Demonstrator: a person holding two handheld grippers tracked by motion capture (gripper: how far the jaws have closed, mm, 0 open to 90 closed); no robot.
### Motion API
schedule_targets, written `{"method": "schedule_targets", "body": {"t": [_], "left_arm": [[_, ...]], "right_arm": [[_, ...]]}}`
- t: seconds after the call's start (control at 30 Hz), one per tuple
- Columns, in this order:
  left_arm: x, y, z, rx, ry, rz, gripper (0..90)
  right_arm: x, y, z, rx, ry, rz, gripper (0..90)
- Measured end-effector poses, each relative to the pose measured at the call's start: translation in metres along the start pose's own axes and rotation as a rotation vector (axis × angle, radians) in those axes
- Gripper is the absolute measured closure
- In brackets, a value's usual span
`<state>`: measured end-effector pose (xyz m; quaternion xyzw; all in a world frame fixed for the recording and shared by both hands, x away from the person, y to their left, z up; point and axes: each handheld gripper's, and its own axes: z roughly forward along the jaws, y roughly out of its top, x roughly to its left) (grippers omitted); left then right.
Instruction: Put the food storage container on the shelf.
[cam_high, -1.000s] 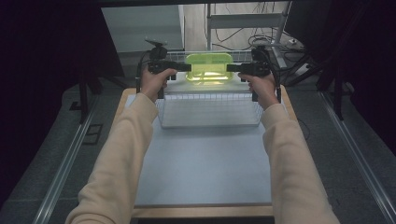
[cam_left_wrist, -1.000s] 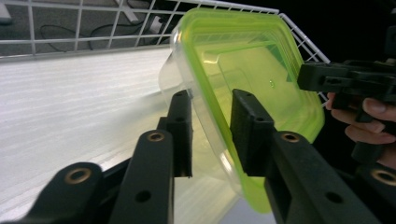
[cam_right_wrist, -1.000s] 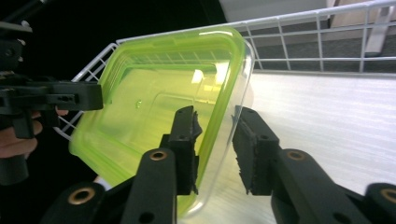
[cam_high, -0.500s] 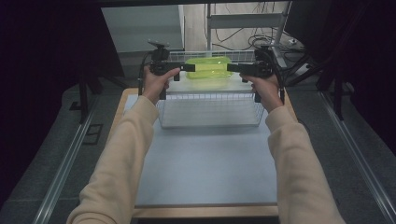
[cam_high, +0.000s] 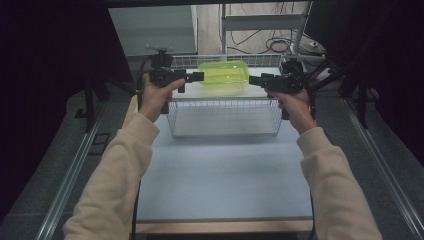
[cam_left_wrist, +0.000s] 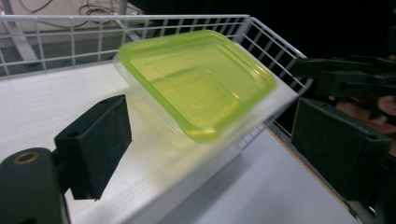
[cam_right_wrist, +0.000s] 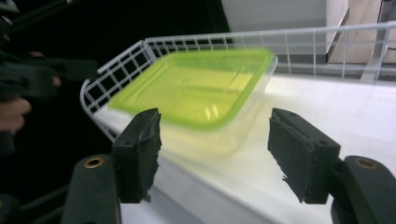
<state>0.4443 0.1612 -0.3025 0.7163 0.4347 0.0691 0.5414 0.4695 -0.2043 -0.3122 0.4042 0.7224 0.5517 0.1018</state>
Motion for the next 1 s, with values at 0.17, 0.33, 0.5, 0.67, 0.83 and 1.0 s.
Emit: {"method": "schedule_targets", "body": {"t": [0.17,0.33,0.5,0.67,0.83,1.0], "left_arm": [[-0.016,-0.032,-0.021,-0.028,-0.021,0.019,12.8],[-0.027,-0.076,-0.033,-0.028,-0.039,0.04,13.3],[-0.026,-0.118,-0.037,-0.008,-0.074,0.034,13.7],[-0.026,-0.149,-0.037,0.021,-0.07,0.049,14.4],[-0.025,-0.165,-0.036,0.041,-0.078,0.064,14.7],[-0.025,-0.167,-0.035,0.034,-0.088,0.064,15.2]], "right_arm": [[0.01,-0.023,-0.019,0.002,0.036,-0.053,33.8],[0.02,-0.055,-0.039,0.007,0.079,-0.113,33.0],[0.026,-0.09,-0.053,0.018,0.112,-0.143,32.1],[0.026,-0.124,-0.06,0.028,0.144,-0.139,32.0],[0.024,-0.145,-0.06,0.048,0.135,-0.159,31.4],[0.025,-0.148,-0.063,0.019,0.144,-0.158,28.9]]}}
